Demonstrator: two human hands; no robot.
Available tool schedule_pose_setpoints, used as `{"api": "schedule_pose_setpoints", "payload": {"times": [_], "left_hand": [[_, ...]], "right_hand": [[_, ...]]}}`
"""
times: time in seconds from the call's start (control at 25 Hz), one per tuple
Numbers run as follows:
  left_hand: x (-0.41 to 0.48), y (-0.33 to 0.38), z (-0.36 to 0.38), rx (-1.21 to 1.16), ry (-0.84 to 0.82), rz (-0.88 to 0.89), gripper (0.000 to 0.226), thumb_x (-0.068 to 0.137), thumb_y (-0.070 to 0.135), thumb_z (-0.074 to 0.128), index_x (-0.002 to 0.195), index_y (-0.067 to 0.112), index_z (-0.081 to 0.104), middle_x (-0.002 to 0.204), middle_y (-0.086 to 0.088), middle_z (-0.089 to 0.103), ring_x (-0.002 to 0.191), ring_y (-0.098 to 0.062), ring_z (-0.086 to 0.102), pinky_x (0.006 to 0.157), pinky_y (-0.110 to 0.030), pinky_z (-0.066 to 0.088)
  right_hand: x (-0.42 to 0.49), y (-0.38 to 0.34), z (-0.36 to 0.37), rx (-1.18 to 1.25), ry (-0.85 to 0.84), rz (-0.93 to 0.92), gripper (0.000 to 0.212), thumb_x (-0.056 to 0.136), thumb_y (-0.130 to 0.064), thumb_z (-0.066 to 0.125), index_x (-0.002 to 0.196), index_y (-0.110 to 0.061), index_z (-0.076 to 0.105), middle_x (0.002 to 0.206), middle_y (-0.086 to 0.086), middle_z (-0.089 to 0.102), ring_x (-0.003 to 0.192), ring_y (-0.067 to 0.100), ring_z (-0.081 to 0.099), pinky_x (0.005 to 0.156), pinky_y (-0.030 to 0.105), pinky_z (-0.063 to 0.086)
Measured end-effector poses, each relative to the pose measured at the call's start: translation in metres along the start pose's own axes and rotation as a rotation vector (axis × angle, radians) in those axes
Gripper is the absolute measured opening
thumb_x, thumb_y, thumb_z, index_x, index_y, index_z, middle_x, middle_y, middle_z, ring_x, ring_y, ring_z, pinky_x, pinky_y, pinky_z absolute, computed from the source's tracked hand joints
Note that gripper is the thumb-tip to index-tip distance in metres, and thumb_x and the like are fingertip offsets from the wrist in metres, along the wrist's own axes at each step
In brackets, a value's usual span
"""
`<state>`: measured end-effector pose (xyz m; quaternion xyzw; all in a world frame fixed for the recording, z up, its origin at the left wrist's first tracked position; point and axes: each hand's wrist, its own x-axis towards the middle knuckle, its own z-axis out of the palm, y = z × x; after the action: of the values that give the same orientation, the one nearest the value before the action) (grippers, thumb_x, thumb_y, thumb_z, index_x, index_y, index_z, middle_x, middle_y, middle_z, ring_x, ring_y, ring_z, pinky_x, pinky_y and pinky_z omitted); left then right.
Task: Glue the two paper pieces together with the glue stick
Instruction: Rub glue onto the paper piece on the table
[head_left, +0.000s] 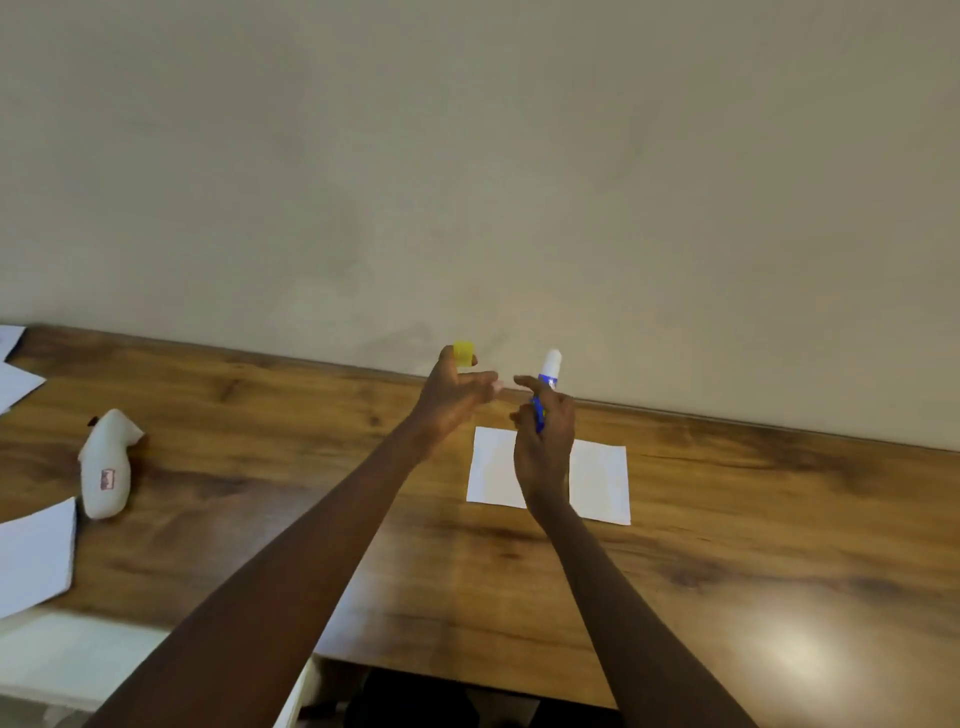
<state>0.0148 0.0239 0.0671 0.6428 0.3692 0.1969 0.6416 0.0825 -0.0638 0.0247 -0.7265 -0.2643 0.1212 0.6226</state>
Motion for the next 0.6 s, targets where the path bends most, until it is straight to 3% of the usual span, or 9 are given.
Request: {"api": "schedule_pose_setpoints", "payload": {"times": [0.16,0.32,0.44,0.48,0.6], "left_hand": [[0.002,-0.053,-0.012,0.251,0.062,-0.062,0.055,0.078,0.002,0.062,0.123,0.006,0.031,0.129,-0.015,0.055,0.117,-0.025,0.053,0.082,-0.03,0.046],[0.013,-0.076,-0.01,0.359,0.09,-0.047,0.049,0.078,0.0,0.061,0.117,0.005,0.032,0.129,-0.013,0.056,0.119,-0.025,0.053,0.079,-0.025,0.043],[0.022,-0.083,-0.002,0.397,0.113,-0.031,0.054,0.077,0.0,0.062,0.121,0.002,0.031,0.13,-0.014,0.055,0.12,-0.026,0.052,0.081,-0.025,0.042],[0.024,-0.085,0.0,0.409,0.124,-0.025,0.055,0.077,0.0,0.063,0.122,0.002,0.031,0.13,-0.014,0.055,0.12,-0.027,0.052,0.081,-0.025,0.042],[0.028,-0.089,0.004,0.436,0.155,-0.008,0.059,0.075,0.004,0.067,0.122,0.002,0.031,0.13,-0.015,0.055,0.119,-0.03,0.053,0.083,-0.028,0.044]], "right_hand": [[-0.007,0.07,-0.002,-0.267,-0.012,0.134,0.025,0.088,-0.011,0.049,0.112,-0.003,0.054,0.112,0.022,0.051,0.097,0.028,0.052,0.085,0.035,0.047],[-0.001,0.092,-0.03,-0.416,-0.116,0.051,0.027,0.081,-0.01,0.06,0.108,-0.002,0.056,0.116,0.025,0.052,0.098,0.031,0.053,0.079,0.034,0.044],[0.008,0.092,-0.034,-0.515,-0.084,-0.029,0.031,0.077,-0.008,0.065,0.107,-0.003,0.057,0.115,0.027,0.052,0.101,0.036,0.053,0.085,0.05,0.048],[0.008,0.089,-0.029,-0.511,-0.1,-0.051,0.034,0.076,-0.01,0.066,0.107,-0.003,0.057,0.116,0.027,0.052,0.102,0.035,0.052,0.085,0.049,0.048],[-0.001,0.078,-0.006,-0.443,-0.248,0.0,0.046,0.073,-0.019,0.071,0.113,-0.006,0.053,0.126,0.02,0.046,0.106,0.03,0.05,0.082,0.03,0.043]]}}
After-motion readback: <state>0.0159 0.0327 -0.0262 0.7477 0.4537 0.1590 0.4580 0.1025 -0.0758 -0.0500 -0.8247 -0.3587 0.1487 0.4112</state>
